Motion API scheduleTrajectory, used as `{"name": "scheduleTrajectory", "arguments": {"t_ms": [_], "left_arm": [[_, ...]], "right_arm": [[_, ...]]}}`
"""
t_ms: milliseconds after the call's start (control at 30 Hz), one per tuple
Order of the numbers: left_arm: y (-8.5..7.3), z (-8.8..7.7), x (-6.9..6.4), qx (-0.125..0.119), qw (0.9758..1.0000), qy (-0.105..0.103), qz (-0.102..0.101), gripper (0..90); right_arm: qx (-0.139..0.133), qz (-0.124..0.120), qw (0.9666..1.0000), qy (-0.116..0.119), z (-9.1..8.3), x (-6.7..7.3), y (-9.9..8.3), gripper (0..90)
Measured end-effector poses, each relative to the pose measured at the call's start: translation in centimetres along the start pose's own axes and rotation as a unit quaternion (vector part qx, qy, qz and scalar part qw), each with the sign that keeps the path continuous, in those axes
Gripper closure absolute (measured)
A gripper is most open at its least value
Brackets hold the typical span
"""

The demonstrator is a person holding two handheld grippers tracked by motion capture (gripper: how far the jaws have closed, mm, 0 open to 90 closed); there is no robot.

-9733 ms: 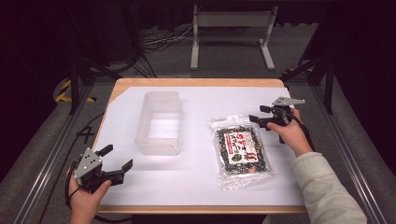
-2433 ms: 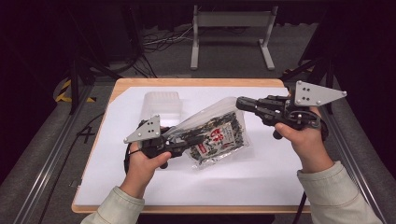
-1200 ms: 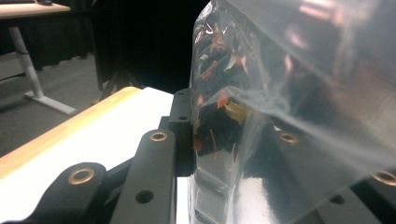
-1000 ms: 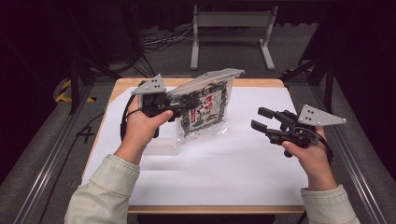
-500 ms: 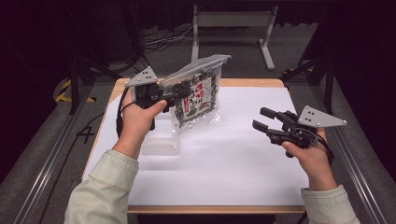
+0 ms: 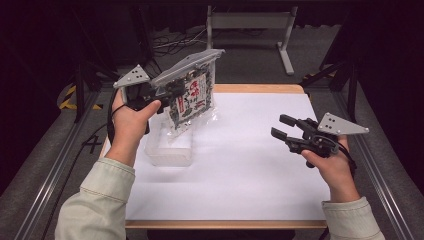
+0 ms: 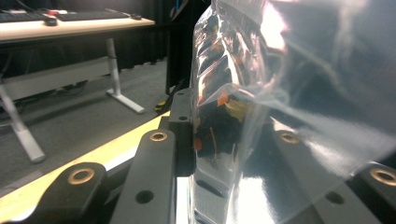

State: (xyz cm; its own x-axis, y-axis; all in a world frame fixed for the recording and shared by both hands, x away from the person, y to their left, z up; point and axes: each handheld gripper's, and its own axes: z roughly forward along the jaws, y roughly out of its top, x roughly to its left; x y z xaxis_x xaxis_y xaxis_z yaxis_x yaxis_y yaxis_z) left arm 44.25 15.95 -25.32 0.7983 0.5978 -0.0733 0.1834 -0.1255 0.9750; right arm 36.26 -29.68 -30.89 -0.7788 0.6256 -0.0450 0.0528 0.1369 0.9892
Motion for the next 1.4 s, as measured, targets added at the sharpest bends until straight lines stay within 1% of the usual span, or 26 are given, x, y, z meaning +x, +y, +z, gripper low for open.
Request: {"name": "scheduleTrajectory", "arguments": {"t_ms": [100, 233, 400, 500, 633, 767, 900, 1033, 1167, 1233, 1267, 1300, 1400], "left_arm": [[-0.1, -0.4, 0.4, -0.002, 1.0000, 0.007, -0.004, 71.9], [-0.2, -0.8, 0.8, 0.002, 0.9998, 0.016, -0.006, 71.9], [-0.4, -1.5, 1.3, 0.008, 0.9992, 0.039, 0.001, 71.8], [-0.5, -2.0, 1.8, 0.005, 0.9989, 0.045, -0.006, 71.8], [-0.7, -2.4, 2.2, 0.009, 0.9980, 0.063, -0.005, 71.8], [-1.3, -2.5, 2.7, 0.004, 0.9980, 0.061, -0.014, 71.8], [-2.4, -2.4, 3.2, 0.005, 0.9981, 0.058, -0.018, 71.9], [-3.4, -2.4, 3.8, 0.002, 0.9978, 0.059, -0.029, 71.9], [-4.3, -2.4, 4.1, 0.008, 0.9975, 0.061, -0.035, 71.9], [-4.8, -2.4, 4.2, 0.011, 0.9974, 0.059, -0.040, 71.9], [-5.3, -2.3, 4.4, 0.011, 0.9974, 0.057, -0.042, 71.9], [-5.3, -2.3, 4.4, 0.011, 0.9974, 0.057, -0.042, 71.9], [-6.0, -2.3, 4.5, 0.013, 0.9971, 0.060, -0.046, 71.9]], "right_arm": [[-0.002, 0.001, 1.0000, -0.003, -0.1, -0.1, 0.0, 46.2], [-0.003, 0.000, 1.0000, -0.006, -0.3, -0.3, 0.0, 46.2], [-0.007, 0.002, 0.9999, -0.011, -0.6, -0.6, 0.1, 46.2], [-0.008, 0.002, 0.9999, -0.014, -0.7, -0.7, 0.1, 46.2], [-0.008, 0.001, 0.9999, -0.014, -0.7, -0.7, 0.1, 46.1], [-0.006, 0.002, 0.9999, -0.013, -0.6, -0.6, 0.0, 46.0], [-0.007, 0.002, 0.9999, -0.013, -0.6, -0.6, 0.0, 45.9], [-0.005, 0.003, 0.9999, -0.015, -0.7, -0.7, 0.0, 45.7], [-0.004, 0.003, 0.9999, -0.012, -0.5, -0.7, -0.1, 45.4], [-0.003, 0.005, 0.9999, -0.011, -0.5, -0.7, -0.1, 45.4], [-0.004, 0.005, 0.9999, -0.011, -0.5, -0.7, -0.1, 45.3], [-0.004, 0.005, 0.9999, -0.011, -0.5, -0.7, -0.1, 45.3], [-0.005, 0.005, 0.9999, -0.011, -0.5, -0.7, -0.1, 45.2]]}}
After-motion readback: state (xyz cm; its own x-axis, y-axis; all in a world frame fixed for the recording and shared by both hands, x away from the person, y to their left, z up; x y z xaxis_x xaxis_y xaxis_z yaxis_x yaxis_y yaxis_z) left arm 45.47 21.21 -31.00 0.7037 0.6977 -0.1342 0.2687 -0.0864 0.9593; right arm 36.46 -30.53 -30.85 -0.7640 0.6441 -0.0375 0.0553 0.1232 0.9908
